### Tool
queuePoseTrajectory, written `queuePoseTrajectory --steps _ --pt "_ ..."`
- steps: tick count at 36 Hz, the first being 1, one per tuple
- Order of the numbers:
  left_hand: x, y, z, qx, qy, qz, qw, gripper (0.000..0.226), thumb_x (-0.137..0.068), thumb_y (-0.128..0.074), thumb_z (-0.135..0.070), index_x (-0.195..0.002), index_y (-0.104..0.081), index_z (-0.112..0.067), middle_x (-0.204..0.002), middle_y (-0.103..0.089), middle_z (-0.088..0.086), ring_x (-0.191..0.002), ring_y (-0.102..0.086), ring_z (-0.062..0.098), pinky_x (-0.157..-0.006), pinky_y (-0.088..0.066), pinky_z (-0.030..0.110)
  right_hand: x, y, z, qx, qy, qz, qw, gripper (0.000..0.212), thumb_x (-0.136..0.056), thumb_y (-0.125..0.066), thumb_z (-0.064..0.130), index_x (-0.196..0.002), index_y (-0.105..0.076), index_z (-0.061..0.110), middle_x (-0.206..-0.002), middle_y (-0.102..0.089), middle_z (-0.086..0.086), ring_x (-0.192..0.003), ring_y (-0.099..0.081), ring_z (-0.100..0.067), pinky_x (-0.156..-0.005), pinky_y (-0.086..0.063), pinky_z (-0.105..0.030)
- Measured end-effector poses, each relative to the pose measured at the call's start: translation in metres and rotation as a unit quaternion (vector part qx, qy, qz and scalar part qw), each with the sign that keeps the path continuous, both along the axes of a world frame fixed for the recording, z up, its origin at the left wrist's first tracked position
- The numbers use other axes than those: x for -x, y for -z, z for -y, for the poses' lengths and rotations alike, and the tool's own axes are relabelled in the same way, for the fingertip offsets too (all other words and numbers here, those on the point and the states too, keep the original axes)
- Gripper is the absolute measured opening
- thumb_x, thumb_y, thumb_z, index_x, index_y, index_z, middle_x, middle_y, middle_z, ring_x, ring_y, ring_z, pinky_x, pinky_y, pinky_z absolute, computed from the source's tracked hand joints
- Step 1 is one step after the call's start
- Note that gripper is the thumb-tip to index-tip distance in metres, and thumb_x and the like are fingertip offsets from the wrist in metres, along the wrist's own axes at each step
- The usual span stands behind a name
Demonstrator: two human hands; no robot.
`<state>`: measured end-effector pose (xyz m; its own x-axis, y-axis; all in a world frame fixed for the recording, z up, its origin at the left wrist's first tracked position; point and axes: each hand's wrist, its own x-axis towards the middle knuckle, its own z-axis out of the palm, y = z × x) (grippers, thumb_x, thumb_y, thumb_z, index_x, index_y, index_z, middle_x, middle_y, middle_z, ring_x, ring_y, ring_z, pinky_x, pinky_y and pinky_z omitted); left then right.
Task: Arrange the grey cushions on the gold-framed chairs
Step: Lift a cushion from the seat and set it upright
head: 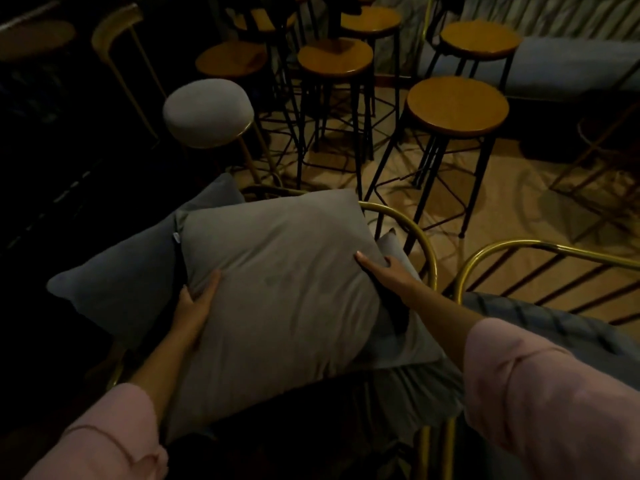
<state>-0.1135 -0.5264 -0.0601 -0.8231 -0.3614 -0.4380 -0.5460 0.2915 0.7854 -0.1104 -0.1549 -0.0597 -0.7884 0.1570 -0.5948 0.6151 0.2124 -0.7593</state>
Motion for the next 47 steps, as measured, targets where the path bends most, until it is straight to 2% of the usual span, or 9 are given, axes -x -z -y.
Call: queuePoseTrajectory --steps 9,12,18,23,31,35,39,41,47 --pt "0.001 -0.019 -0.014 -0.057 -0.092 -0.044 0.993 0.099 -0.066 -0.064 -0.080 -0.137 -0.055 -0.011 -0.139 -0.058 0.013 -0.122 -0.057 0.033 -0.104 -0.045 0.048 -0.017 -0.018 -0.028 0.118 0.013 -0.065 0.991 0.099 -0.066 -0.071 0.076 -0.144 -0.047 0.020 -0.130 -0.064 -0.004 -0.111 -0.067 -0.019 -0.088 -0.056 -0.031" --pt "-0.003 -0.027 -0.045 -0.058 -0.104 -0.064 0.991 0.082 -0.082 -0.057 -0.069 -0.133 -0.057 -0.005 -0.137 -0.057 0.015 -0.124 -0.055 0.032 -0.098 -0.042 0.037 -0.041 -0.031 -0.065 0.156 0.041 -0.101 0.982 0.053 -0.084 -0.065 0.060 -0.123 -0.064 0.023 -0.109 -0.073 -0.003 -0.087 -0.075 -0.011 -0.069 -0.058 -0.022" --pt "0.008 -0.060 -0.124 -0.077 -0.052 -0.070 0.993 0.139 -0.043 -0.044 -0.104 -0.143 -0.046 -0.009 -0.151 -0.046 0.014 -0.137 -0.045 0.034 -0.114 -0.036 0.049 -0.084 -0.049 -0.168 0.189 0.105 -0.149 0.965 0.097 -0.057 -0.076 0.078 -0.132 -0.059 0.019 -0.123 -0.072 -0.008 -0.112 -0.070 -0.027 -0.104 -0.050 -0.047" --pt "0.014 -0.144 -0.234 -0.021 0.099 -0.195 0.976 0.077 -0.078 -0.044 -0.082 -0.120 -0.066 -0.020 -0.132 -0.061 0.011 -0.127 -0.055 0.026 -0.108 -0.043 0.044 -0.126 -0.063 -0.240 0.169 0.148 -0.170 0.959 0.100 -0.066 -0.068 0.079 -0.144 -0.051 0.018 -0.133 -0.067 -0.006 -0.120 -0.065 -0.026 -0.107 -0.048 -0.046" --pt "0.003 -0.187 -0.411 -0.042 0.222 -0.199 0.954 0.080 -0.073 -0.051 -0.082 -0.125 -0.064 -0.022 -0.125 -0.064 0.004 -0.119 -0.060 0.022 -0.106 -0.047 0.043 -0.184 -0.097 -0.393 0.114 0.238 -0.263 0.928 0.086 -0.077 -0.062 0.074 -0.148 -0.044 0.029 -0.137 -0.064 -0.003 -0.121 -0.065 -0.023 -0.102 -0.052 -0.047" --pt "-0.023 -0.169 -0.496 -0.109 0.233 -0.179 0.950 0.040 -0.089 -0.055 -0.060 -0.099 -0.064 -0.022 -0.101 -0.067 -0.006 -0.092 -0.063 0.008 -0.079 -0.053 0.012 -0.210 -0.114 -0.468 0.085 0.251 -0.285 0.921 0.089 -0.071 -0.065 0.075 -0.144 -0.045 0.029 -0.131 -0.065 0.002 -0.110 -0.069 -0.014 -0.087 -0.058 -0.033" --pt "-0.047 -0.141 -0.550 -0.163 0.208 -0.171 0.949 0.082 -0.053 -0.068 -0.083 -0.113 -0.061 -0.027 -0.127 -0.065 0.000 -0.115 -0.063 0.016 -0.105 -0.048 0.035 -0.229 -0.124 -0.523 0.046 0.270 -0.291 0.917 0.086 -0.075 -0.059 0.070 -0.148 -0.041 0.028 -0.132 -0.060 0.010 -0.111 -0.063 -0.005 -0.084 -0.052 -0.021" --pt "-0.058 -0.129 -0.573 -0.169 0.204 -0.152 0.952 0.060 -0.074 -0.069 -0.064 -0.120 -0.059 -0.025 -0.129 -0.062 0.002 -0.118 -0.060 0.017 -0.107 -0.047 0.042 -0.237 -0.125 -0.546 0.039 0.269 -0.294 0.917 0.082 -0.077 -0.057 0.068 -0.147 -0.042 0.028 -0.129 -0.060 0.014 -0.110 -0.061 -0.001 -0.085 -0.052 -0.018" --pt "-0.080 -0.093 -0.618 -0.122 0.181 -0.110 0.970 0.080 -0.071 -0.075 -0.057 -0.133 -0.057 -0.011 -0.126 -0.061 0.004 -0.120 -0.057 0.019 -0.099 -0.046 0.032 -0.248 -0.098 -0.591 0.050 0.262 -0.279 0.923 0.085 -0.076 -0.063 0.066 -0.149 -0.040 0.028 -0.135 -0.058 0.013 -0.121 -0.057 -0.006 -0.100 -0.048 -0.027"
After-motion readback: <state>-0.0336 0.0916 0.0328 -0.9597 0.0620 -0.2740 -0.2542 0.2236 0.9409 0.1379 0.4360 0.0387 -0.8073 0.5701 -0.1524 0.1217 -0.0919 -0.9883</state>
